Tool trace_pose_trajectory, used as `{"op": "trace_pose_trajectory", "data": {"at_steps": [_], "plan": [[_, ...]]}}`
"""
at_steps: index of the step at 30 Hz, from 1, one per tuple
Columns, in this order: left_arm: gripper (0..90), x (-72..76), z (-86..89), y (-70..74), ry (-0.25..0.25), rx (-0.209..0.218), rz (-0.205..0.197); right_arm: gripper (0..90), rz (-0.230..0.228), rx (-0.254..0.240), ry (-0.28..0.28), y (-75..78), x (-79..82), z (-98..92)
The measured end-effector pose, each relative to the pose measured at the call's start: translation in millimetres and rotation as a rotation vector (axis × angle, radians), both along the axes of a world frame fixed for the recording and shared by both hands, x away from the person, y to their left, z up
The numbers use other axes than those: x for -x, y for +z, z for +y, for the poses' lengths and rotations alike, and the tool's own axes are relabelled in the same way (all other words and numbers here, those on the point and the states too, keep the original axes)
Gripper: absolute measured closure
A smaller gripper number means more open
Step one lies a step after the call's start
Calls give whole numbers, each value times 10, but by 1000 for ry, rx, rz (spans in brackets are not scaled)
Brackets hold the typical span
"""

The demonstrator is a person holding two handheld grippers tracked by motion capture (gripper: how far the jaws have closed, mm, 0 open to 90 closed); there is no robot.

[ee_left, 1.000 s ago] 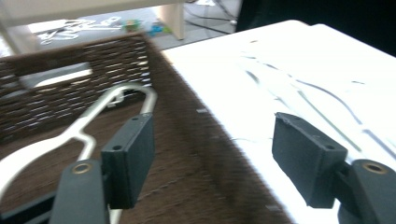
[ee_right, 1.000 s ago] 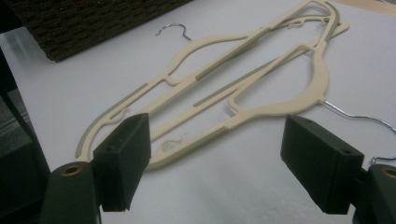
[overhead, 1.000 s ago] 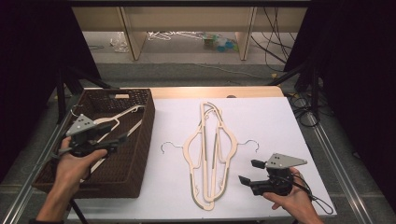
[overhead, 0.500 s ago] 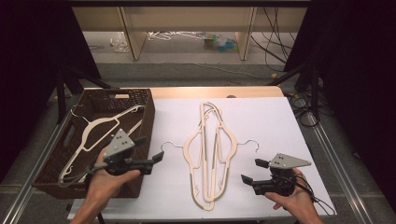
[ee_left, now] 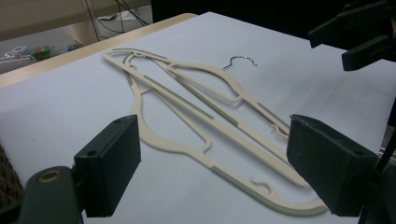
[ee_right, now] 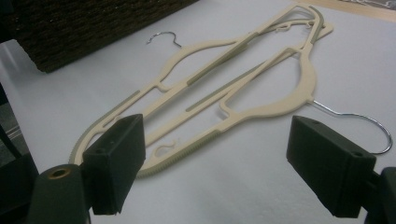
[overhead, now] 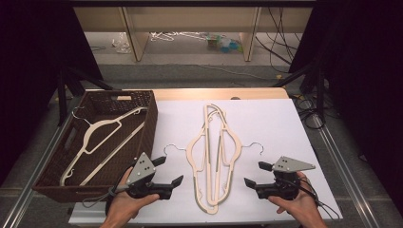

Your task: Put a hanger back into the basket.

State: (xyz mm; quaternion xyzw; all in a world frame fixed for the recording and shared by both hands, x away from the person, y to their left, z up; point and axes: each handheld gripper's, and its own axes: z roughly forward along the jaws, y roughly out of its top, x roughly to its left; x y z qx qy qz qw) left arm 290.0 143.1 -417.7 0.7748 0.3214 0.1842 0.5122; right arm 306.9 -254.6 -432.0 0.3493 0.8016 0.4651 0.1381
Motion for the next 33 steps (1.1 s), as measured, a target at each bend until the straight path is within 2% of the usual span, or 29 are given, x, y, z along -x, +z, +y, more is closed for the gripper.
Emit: {"op": "trace_pose_trajectory", "data": {"at_steps": [1, 3, 4, 6, 8, 9, 10, 11, 13, 14, 15, 16, 17, 18, 19, 20, 21, 25, 26, 28, 29, 30, 31, 33], "plan": [[174, 0, 0, 0, 0, 0, 0, 204, 1, 0, 1, -2, 0, 2], [173, 64, -14, -105, 10, -24, -5, 205, 10, -3, 5, -14, 3, 18], [173, 72, -17, -119, 0, -26, 3, 205, 18, 7, 16, -11, 2, 22], [173, 87, -13, -117, -10, -28, 1, 205, 1, 24, 5, -17, 3, 39], [171, 92, -9, -113, -9, -14, -3, 206, 5, 24, 6, -19, 2, 49], [170, 100, 3, -104, -14, -15, -1, 207, 21, 37, -5, -35, -6, 77], [170, 100, 3, -104, -14, -15, -1, 208, 10, 51, -13, -46, -17, 84], [170, 109, 1, -118, -9, -28, -8, 209, 28, 61, -23, -58, -22, 106], [170, 110, -5, -130, -9, -29, -7, 211, 28, 75, -24, -76, -43, 122], [171, 115, -10, -151, -12, -33, -9, 210, 52, 95, -45, -108, -73, 161], [171, 116, -15, -163, -13, -40, -6, 211, 49, 105, -44, -129, -94, 176], [171, 110, -19, -173, -16, -39, -7, 209, 79, 119, -62, -148, -118, 199], [171, 110, -19, -173, -16, -39, -7, 209, 79, 119, -62, -148, -118, 199], [171, 105, -25, -197, -17, -42, 0, 210, 93, 151, -90, -190, -171, 231], [171, 104, -17, -202, -15, -58, -1, 207, 113, 152, -107, -197, -187, 250], [171, 104, -17, -202, -15, -58, -1, 207, 113, 152, -107, -197, -187, 250], [172, 103, -17, -218, -19, -53, 1, 208, 106, 187, -112, -226, -250, 299], [171, 118, -9, -210, -14, -52, -3, 207, 146, 224, -126, -247, -334, 457], [172, 115, -5, -210, -20, -52, -9, 206, 146, 248, -117, -257, -365, 502], [171, 115, -1, -214, -22, -49, -8, 205, 132, 259, -121, -269, -383, 530], [171, 116, 3, -220, -23, -63, -3, 203, 166, 273, -127, -271, -414, 616], [171, 112, -3, -232, -24, -58, -3, 202, 164, 278, -126, -285, -434, 639], [171, 113, -6, -235, -20, -63, 4, 202, 194, 276, -137, -292, -452, 683], [171, 109, -8, -232, -26, -71, -2, 202, 200, 310, -136, -347, -514, 745]]}}
